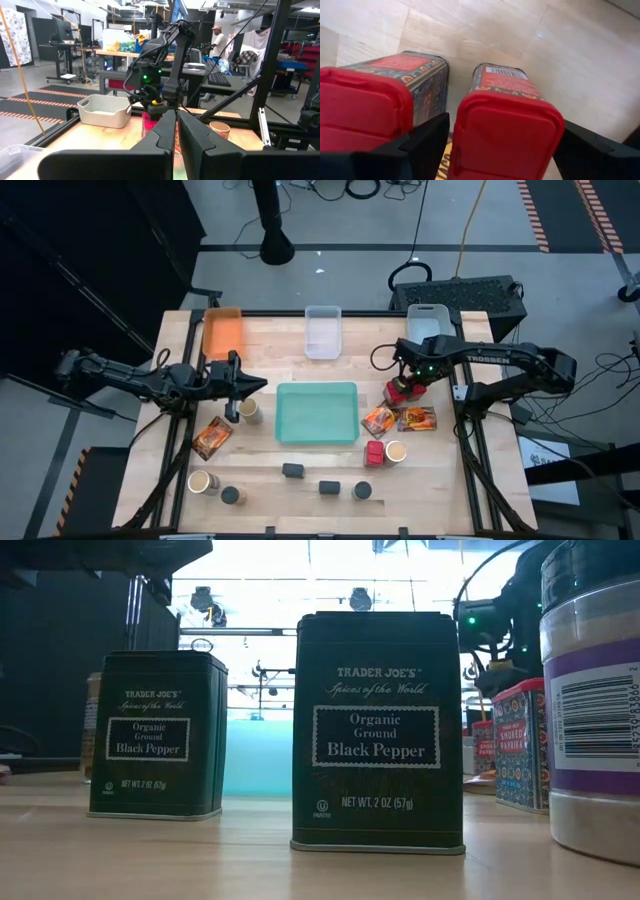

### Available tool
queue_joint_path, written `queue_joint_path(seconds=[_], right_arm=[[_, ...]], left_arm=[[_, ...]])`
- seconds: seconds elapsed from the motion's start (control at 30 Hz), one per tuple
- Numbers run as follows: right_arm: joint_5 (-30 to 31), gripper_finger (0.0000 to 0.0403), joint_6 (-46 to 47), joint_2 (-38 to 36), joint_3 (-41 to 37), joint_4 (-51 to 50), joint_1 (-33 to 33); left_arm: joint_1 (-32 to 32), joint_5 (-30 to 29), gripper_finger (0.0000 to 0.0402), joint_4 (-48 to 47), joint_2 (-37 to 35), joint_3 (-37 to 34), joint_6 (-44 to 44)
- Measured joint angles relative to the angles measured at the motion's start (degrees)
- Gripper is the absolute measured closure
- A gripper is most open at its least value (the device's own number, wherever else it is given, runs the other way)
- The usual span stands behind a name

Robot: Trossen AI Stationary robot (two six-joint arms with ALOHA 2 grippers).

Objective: Sort spices by type
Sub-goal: Put the top right red spice can into the gray bin

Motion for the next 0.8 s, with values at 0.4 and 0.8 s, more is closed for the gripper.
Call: queue_joint_path(seconds=[0.4,0.8], right_arm=[[0.1,0.0213,2.9,0.0,0.4,-1.8,0.0],[3.2,0.0213,-1.5,-0.1,17.7,-16.8,0.0]], left_arm=[[0.0,0.0,0.0379,-0.1,0.0,0.0,-0.3],[0.0,0.0,0.0379,-0.7,0.0,0.0,-0.4]])
